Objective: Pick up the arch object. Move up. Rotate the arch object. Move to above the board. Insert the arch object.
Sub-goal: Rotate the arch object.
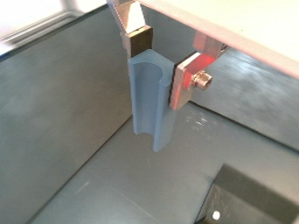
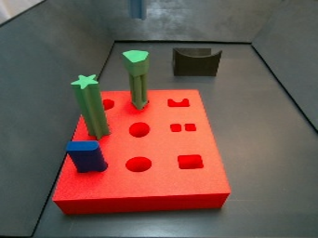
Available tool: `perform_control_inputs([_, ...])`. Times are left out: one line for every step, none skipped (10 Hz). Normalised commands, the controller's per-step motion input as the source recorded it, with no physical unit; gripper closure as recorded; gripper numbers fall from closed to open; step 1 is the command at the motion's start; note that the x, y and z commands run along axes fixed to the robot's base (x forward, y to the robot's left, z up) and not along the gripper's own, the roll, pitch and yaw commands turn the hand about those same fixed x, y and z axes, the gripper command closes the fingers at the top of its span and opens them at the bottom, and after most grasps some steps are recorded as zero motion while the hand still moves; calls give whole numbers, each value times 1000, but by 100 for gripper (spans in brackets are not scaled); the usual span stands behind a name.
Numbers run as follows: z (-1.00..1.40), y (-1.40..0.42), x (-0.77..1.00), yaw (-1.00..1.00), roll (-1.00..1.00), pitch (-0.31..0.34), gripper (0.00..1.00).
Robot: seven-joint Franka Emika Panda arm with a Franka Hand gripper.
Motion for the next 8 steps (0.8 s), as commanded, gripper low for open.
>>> perform_control_inputs([-9,6,-7,-1000,-70,-44,100])
perform_control_inputs([-9,6,-8,-1000,-84,-52,100])
perform_control_inputs([-9,6,-8,-1000,-106,-65,100])
perform_control_inputs([-9,6,-9,-685,-110,-66,100])
perform_control_inputs([-9,7,-10,-450,-107,-64,100])
perform_control_inputs([-9,7,-11,-275,-101,-62,100])
perform_control_inputs([0,-22,16,-1000,-13,-8,100])
perform_control_inputs([1,-20,17,-1000,-13,-9,100])
